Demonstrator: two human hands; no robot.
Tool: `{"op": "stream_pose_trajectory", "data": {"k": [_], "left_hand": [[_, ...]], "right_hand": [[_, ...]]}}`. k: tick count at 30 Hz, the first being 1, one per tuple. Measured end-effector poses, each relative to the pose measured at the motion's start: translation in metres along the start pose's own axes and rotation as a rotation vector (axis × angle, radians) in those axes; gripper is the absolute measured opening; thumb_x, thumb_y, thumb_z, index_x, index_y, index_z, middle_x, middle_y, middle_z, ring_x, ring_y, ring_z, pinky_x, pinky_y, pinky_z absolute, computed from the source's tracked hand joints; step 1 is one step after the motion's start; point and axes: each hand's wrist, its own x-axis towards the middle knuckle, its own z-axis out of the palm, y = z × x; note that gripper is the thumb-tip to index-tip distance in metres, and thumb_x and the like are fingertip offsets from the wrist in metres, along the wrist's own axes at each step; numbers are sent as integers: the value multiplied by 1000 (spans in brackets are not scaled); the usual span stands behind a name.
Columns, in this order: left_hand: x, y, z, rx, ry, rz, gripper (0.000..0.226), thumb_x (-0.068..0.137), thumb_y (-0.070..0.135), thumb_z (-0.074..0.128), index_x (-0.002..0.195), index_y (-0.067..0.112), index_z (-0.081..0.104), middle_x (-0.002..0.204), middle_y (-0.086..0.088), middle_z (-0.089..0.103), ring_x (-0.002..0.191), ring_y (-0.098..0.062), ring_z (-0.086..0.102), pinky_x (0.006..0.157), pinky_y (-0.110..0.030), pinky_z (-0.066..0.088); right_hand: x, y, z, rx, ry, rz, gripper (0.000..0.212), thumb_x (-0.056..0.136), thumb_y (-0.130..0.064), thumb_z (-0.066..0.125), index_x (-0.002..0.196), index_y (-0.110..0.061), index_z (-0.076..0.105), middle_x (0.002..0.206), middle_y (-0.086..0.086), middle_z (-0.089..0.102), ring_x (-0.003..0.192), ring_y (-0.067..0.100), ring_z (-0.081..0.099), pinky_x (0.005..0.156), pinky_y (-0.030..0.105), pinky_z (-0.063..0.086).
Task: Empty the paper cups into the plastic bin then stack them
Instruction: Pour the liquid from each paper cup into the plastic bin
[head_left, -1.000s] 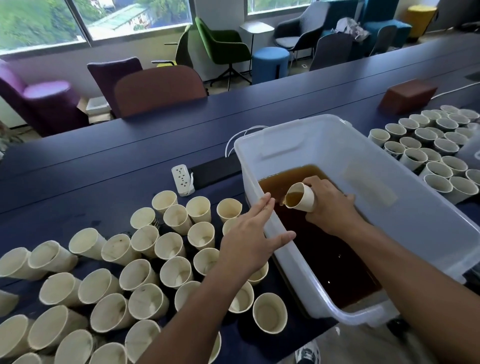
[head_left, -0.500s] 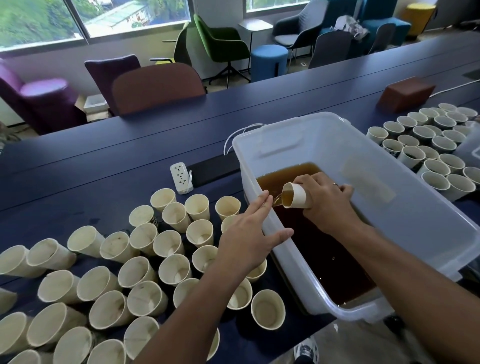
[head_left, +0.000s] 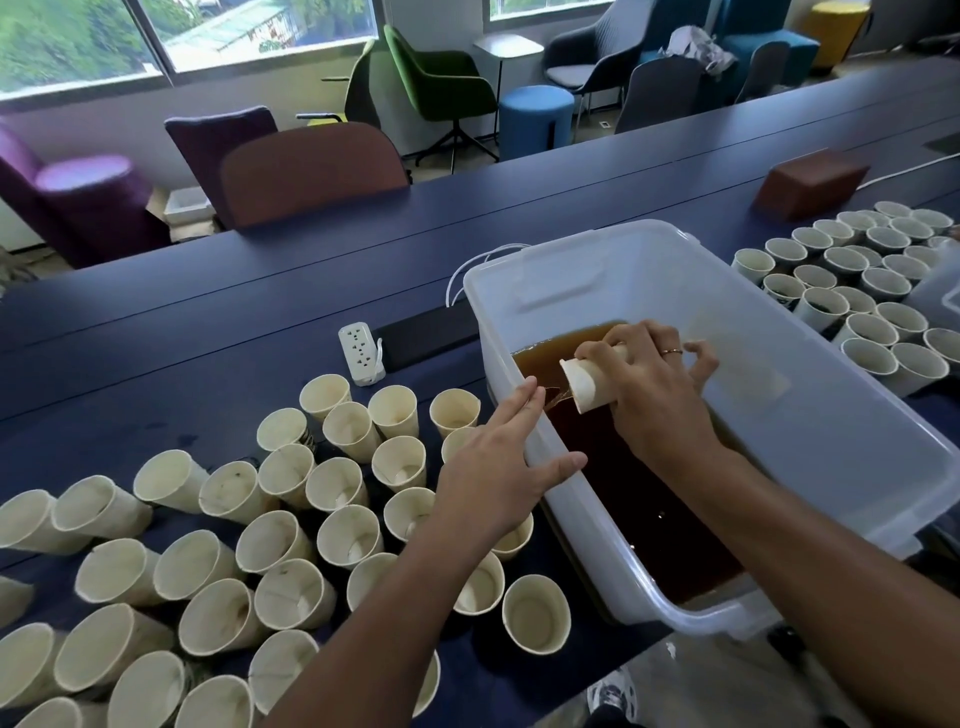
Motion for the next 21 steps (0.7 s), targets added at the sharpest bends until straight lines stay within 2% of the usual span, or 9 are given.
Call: {"op": "stream_pose_trajectory", "data": {"k": [5,9,13,17,21], "left_hand": [[0,0,1,7,-2,0,85,89,66,60,159,41,21,162,36,10,147,-8,32,111,-38,41],[1,-1,0,5,0,0,84,88,68,59,159,42,21,161,38,9,146,-9,35,109,-38,43],[0,-1,0,0,-6,0,85,89,67,59,159,41,20,162,37,8,148,-6,31,111,-37,42],[-1,0,-1,-5,-7,0,85,88,67,59,159,41,21,161,37,8,147,-6,33,110,-37,43],[-1,0,-1,-14,-9,-3,85,88,68,59,159,42,21,161,38,8,146,-7,35,110,-38,44]], "right_hand": [[-2,0,4,-22,-51,-8,55,72,-4,77,119,-29,63,122,6,54,126,33,38,99,56,22],[3,2,1,-10,72,40,56,71,-3,74,119,-29,63,121,3,56,125,30,40,97,47,19],[0,2,7,13,-15,29,58,72,2,73,118,-30,62,121,4,54,124,33,40,97,52,22],[4,6,4,11,55,77,61,69,0,76,120,-30,62,123,3,55,124,30,37,94,44,19],[2,3,6,17,-20,62,61,71,3,73,120,-31,60,123,4,52,123,33,37,95,51,24]]}}
